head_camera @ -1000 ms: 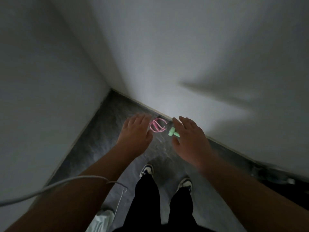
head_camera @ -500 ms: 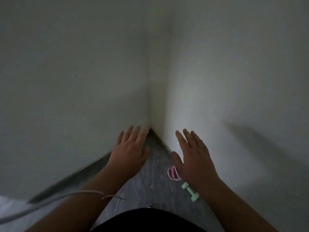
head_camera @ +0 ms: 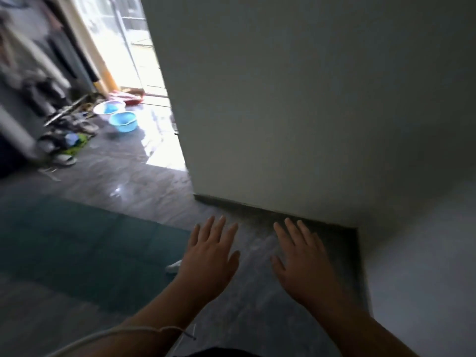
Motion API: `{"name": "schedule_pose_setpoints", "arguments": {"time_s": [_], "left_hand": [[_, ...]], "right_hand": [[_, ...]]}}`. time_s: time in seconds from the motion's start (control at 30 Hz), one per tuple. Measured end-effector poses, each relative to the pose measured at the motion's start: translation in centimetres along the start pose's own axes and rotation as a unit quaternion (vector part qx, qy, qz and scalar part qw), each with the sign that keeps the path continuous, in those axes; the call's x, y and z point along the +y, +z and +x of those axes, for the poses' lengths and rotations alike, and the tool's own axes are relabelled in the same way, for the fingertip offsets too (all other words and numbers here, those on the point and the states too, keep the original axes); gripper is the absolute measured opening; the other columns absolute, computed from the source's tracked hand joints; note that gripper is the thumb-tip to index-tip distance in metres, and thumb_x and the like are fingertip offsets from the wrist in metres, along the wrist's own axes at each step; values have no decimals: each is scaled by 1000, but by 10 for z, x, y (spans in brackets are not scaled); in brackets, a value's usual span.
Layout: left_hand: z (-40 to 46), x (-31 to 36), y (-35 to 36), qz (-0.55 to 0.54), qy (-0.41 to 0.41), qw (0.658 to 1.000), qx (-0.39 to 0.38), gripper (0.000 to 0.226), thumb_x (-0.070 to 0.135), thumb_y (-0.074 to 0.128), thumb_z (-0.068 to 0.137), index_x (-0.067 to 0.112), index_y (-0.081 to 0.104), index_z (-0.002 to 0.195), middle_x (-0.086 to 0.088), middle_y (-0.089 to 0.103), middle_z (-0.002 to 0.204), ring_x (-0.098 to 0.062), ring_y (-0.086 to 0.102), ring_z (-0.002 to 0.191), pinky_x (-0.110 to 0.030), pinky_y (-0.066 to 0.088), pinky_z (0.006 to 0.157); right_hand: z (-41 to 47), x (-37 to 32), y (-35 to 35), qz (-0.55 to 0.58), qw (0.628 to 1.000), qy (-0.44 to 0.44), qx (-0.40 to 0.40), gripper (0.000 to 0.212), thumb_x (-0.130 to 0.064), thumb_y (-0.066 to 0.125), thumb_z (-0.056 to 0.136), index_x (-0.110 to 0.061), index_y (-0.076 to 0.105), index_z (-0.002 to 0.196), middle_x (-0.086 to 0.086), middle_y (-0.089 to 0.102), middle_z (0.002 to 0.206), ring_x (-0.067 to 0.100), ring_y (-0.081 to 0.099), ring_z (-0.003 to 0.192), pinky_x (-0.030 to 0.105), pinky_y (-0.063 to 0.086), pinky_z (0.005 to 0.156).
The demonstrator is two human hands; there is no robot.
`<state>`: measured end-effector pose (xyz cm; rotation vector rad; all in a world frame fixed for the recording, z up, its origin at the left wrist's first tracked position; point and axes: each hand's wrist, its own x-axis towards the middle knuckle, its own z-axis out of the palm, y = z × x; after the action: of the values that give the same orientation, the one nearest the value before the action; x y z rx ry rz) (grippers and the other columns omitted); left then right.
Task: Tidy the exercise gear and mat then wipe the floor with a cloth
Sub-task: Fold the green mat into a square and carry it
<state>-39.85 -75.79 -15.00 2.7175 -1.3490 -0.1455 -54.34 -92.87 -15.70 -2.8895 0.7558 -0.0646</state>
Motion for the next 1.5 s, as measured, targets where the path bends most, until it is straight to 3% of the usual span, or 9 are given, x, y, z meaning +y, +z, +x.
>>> {"name": "schedule_pose_setpoints", "arguments": {"time_s": [0.23,0.5,0.67,0.73,0.87,1.03,1.2,1.5], "left_hand": [[-142,-177,-9,10,-208,977,37,63,52,37,85,24,49,140,-10,50,146,-35,42,138,-54,34,110],[-354,-387,-17,8,-367,929,44,65,49,39,84,23,42,144,-11,45,149,-37,35,141,-55,33,111],[-457,-496,-34,2,-447,894,33,67,48,34,83,22,40,145,-13,43,150,-39,35,140,-54,34,111],[-478,-536,-37,-10,-469,883,37,67,47,37,85,21,38,146,-13,40,153,-38,31,142,-53,31,113],[-483,-609,-34,-26,-490,871,30,67,46,40,88,26,29,151,-8,30,158,-33,22,147,-49,22,118],[-449,-709,-24,-32,-489,871,38,74,53,19,83,26,28,151,-6,31,159,-29,24,147,-48,24,118],[-403,-835,-34,-40,-505,861,32,65,46,40,94,27,21,154,-4,24,161,-27,20,148,-44,20,120],[-319,-1025,-78,-29,-462,886,12,63,46,39,93,25,27,152,-6,31,158,-29,27,145,-45,23,116]], "right_hand": [[32,-203,33,-17,981,-191,-38,69,-52,41,83,-19,47,144,10,47,148,34,44,136,52,40,106],[-1,-506,102,11,937,-342,-64,68,-50,32,89,-17,42,148,14,44,150,36,43,136,54,42,105],[-20,-660,119,27,905,-414,-91,75,-58,11,88,-26,18,156,5,20,163,27,16,150,49,21,120],[-17,-707,124,32,896,-430,-101,74,-58,12,90,-27,15,157,3,16,164,25,12,151,47,18,121],[12,-778,141,29,897,-426,-112,69,-53,33,95,-27,15,157,2,18,164,23,14,151,44,20,118],[79,-843,176,70,914,-374,-139,69,-55,31,95,-30,12,156,-2,16,164,19,10,151,42,21,119],[178,-929,215,73,909,-375,-168,68,-52,35,98,-28,10,156,-1,14,164,20,9,151,42,21,120],[307,-1064,227,35,912,-371,-172,69,-50,37,97,-26,13,157,0,18,164,21,13,151,41,23,118]]}}
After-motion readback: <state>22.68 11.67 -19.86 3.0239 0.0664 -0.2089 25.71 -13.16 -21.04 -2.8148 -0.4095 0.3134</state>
